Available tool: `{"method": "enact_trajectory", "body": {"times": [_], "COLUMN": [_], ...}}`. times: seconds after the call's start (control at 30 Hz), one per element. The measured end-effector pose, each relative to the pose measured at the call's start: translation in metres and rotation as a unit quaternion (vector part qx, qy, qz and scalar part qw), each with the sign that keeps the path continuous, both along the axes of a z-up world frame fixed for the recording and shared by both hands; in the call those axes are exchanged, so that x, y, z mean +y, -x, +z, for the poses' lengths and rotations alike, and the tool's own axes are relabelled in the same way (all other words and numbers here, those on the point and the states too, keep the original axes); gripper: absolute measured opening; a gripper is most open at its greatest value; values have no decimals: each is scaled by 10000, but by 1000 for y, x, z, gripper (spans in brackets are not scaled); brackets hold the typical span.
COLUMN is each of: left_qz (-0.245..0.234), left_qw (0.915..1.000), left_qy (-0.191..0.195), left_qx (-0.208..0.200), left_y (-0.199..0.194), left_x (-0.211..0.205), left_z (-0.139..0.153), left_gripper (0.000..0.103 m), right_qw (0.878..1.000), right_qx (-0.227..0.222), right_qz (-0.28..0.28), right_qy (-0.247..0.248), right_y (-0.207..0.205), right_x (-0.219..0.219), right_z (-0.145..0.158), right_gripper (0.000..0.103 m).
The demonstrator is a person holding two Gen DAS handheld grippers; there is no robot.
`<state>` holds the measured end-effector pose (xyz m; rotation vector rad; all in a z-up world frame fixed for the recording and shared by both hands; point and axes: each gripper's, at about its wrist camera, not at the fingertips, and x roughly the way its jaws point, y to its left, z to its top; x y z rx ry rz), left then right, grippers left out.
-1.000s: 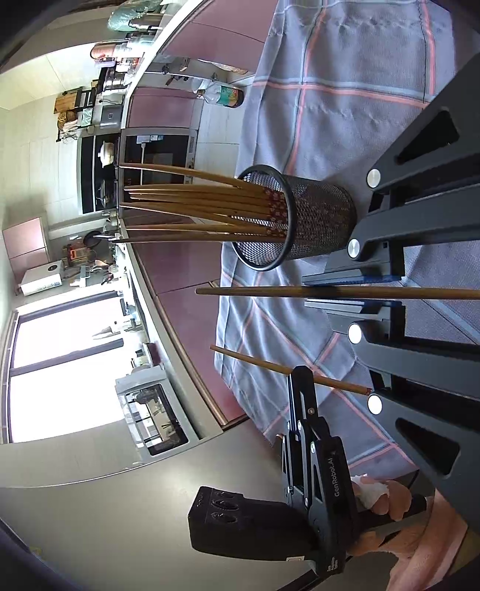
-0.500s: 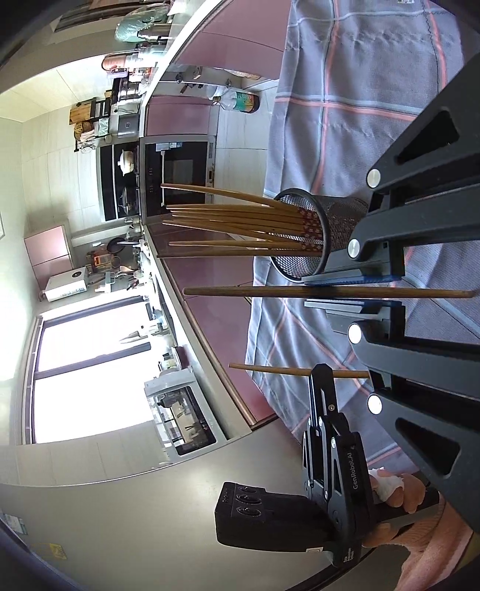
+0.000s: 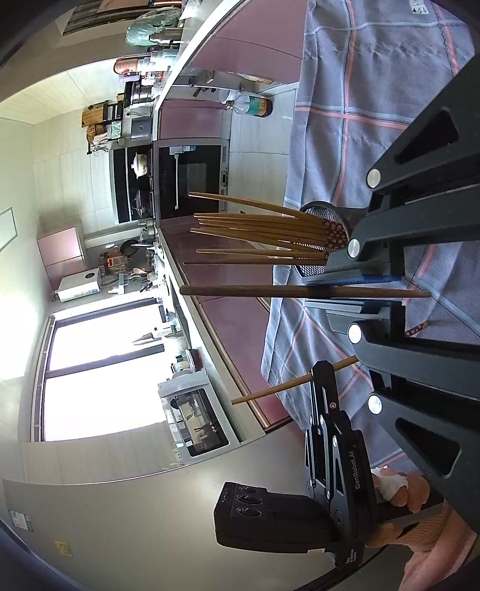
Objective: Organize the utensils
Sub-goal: 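Lower both chopsticks into the black mesh holder among the others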
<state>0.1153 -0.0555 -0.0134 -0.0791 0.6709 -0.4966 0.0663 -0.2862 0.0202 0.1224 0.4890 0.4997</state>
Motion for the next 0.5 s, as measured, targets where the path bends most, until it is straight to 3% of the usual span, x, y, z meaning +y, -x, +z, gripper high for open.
{"method": "enact_trajectory", "body": {"times": [0.5], "left_qz": [0], "left_qw": [9998], "left_qy": [-12], "left_qx": [-221], "left_y": [-4], "left_x": [-6], "left_z": [19], "left_gripper": [7], "right_qw": [9997], "right_qx": [-226], "right_qz": [-62], "right_qy": [-7], "right_y": [-4], "right_x": [-7], "right_z": [13], "right_gripper": [5]}}
